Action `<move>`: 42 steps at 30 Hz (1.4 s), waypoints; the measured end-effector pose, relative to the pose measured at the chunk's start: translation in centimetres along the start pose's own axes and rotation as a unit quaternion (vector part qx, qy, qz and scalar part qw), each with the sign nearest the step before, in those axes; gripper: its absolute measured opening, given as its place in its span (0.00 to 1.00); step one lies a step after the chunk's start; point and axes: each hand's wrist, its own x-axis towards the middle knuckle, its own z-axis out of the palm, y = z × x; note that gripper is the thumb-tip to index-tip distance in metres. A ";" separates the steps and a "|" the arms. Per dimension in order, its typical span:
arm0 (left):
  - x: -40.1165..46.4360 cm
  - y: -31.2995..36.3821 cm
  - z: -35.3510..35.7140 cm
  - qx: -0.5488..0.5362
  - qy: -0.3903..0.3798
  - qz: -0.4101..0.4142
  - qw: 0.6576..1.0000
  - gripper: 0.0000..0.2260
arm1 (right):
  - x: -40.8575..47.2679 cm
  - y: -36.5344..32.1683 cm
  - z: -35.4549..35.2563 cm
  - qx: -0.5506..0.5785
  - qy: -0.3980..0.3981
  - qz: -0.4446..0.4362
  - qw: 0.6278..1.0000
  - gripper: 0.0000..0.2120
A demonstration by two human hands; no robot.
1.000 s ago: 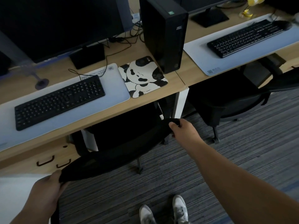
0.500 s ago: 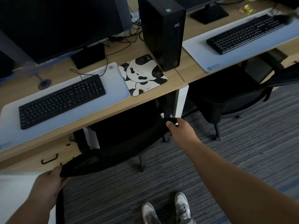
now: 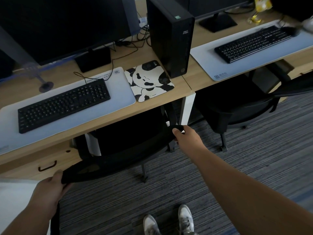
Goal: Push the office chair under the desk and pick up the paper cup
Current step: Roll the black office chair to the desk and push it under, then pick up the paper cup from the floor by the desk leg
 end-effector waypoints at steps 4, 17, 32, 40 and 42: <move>-0.7 -0.5 0.5 -0.041 -0.003 -0.030 0.999 0.22 | 0.0 0.0 -0.1 -0.022 0.001 0.001 1.000 0.20; -9.4 -5.6 9.3 0.031 -0.165 -0.038 0.985 0.08 | -4.5 1.8 -3.1 0.123 0.097 -0.017 0.988 0.24; -16.3 -6.6 29.5 0.046 -0.212 0.069 0.974 0.09 | -0.3 12.5 -15.8 0.216 -0.066 -0.058 0.972 0.14; -13.8 -10.9 44.3 0.132 -0.211 0.100 0.963 0.07 | 8.2 19.1 -20.9 0.193 -0.101 -0.085 0.972 0.10; -10.6 -12.4 47.8 0.144 -0.209 0.115 0.960 0.08 | 11.1 20.6 -19.8 0.192 -0.107 -0.095 0.971 0.12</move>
